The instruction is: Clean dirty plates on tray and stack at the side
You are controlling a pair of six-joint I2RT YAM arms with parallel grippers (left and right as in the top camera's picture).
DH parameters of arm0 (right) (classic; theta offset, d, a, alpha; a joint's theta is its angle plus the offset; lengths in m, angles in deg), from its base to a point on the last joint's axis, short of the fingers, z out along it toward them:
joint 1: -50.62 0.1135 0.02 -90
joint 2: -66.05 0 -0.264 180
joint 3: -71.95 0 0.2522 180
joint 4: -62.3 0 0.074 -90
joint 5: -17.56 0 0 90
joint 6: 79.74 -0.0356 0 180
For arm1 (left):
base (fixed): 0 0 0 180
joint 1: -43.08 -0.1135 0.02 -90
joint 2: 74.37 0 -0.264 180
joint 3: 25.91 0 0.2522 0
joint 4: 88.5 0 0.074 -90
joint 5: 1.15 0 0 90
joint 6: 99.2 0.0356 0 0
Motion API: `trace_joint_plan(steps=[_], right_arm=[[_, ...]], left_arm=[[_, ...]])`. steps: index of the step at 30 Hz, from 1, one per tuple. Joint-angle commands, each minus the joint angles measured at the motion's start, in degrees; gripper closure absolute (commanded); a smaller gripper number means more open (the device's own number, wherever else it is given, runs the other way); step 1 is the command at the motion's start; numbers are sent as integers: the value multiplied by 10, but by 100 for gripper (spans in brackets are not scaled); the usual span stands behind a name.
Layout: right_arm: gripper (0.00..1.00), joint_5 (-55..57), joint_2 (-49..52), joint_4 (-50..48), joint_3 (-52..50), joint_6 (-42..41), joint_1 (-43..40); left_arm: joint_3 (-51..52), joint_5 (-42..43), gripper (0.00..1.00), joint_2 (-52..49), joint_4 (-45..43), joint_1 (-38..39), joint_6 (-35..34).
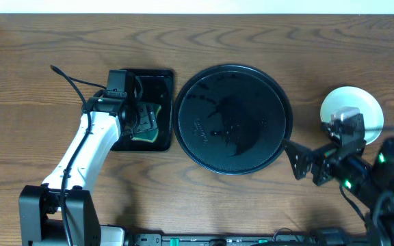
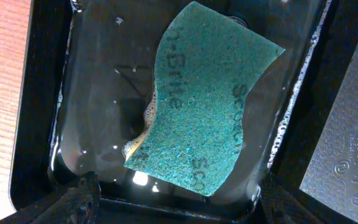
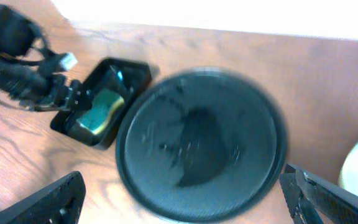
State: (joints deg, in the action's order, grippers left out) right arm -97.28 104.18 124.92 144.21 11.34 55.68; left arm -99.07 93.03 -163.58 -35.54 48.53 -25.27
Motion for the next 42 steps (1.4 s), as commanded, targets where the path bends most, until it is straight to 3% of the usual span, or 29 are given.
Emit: trace_joint_plan(steps=[1, 18, 30, 42], right_arm=[[1, 31, -39, -26, -18, 100, 10], [1, 85, -335, -264, -400, 104, 5], [1, 68, -378, -506, -584, 101, 3], [1, 68, -376, -461, -582, 106, 2]], left_arm=[[-11, -1, 16, 2, 3, 1, 4], [-11, -1, 16, 2, 3, 1, 4], [-11, -1, 16, 2, 3, 1, 4], [-11, -1, 16, 2, 3, 1, 4]])
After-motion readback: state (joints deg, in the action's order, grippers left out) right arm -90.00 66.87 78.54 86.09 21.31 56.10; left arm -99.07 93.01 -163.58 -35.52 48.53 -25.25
